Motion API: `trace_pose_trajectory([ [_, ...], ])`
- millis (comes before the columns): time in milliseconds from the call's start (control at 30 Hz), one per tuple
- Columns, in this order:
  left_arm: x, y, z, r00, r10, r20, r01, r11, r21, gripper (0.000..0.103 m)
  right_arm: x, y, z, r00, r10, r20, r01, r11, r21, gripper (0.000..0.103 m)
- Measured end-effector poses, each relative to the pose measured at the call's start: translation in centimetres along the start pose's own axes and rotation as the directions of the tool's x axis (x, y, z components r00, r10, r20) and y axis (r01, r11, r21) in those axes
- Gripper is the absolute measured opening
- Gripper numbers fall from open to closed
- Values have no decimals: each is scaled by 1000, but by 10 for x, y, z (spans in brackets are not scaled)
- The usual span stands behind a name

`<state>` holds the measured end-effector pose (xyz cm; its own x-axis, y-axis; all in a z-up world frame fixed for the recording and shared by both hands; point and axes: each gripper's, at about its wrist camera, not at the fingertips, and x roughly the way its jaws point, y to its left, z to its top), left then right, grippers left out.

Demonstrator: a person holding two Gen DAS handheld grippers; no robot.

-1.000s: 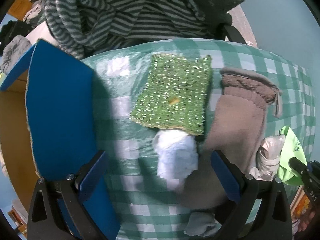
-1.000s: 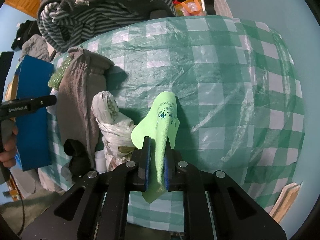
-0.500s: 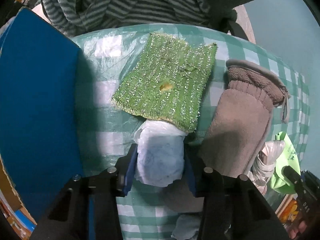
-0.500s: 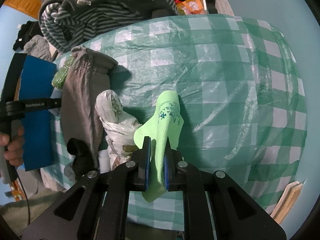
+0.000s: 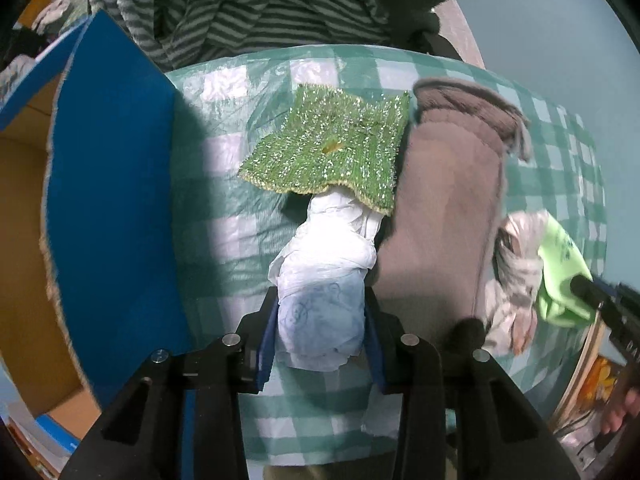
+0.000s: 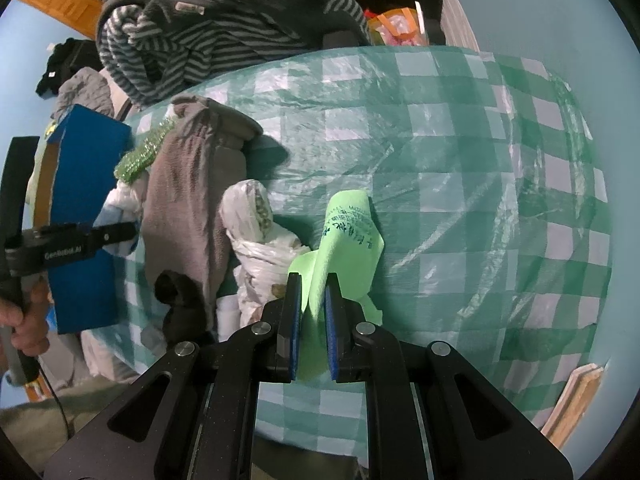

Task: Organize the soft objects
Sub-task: 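Lift the white sock with the left gripper while the right gripper lifts the green sock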

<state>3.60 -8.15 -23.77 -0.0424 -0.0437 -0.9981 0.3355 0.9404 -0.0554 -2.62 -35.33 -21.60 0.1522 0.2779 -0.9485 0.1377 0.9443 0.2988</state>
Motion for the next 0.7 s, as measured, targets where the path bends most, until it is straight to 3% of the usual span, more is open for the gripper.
trace_pose_trajectory([
  [400,-35,-4,-27,998,-6,61,4,999,37,38,-17,11,-8,999,1,49,1,999,-38,9],
  [700,-51,1,-45,997,-12,81,10,1000,22,38,-19,8,-11,999,-4,40,5,1000,-18,10],
])
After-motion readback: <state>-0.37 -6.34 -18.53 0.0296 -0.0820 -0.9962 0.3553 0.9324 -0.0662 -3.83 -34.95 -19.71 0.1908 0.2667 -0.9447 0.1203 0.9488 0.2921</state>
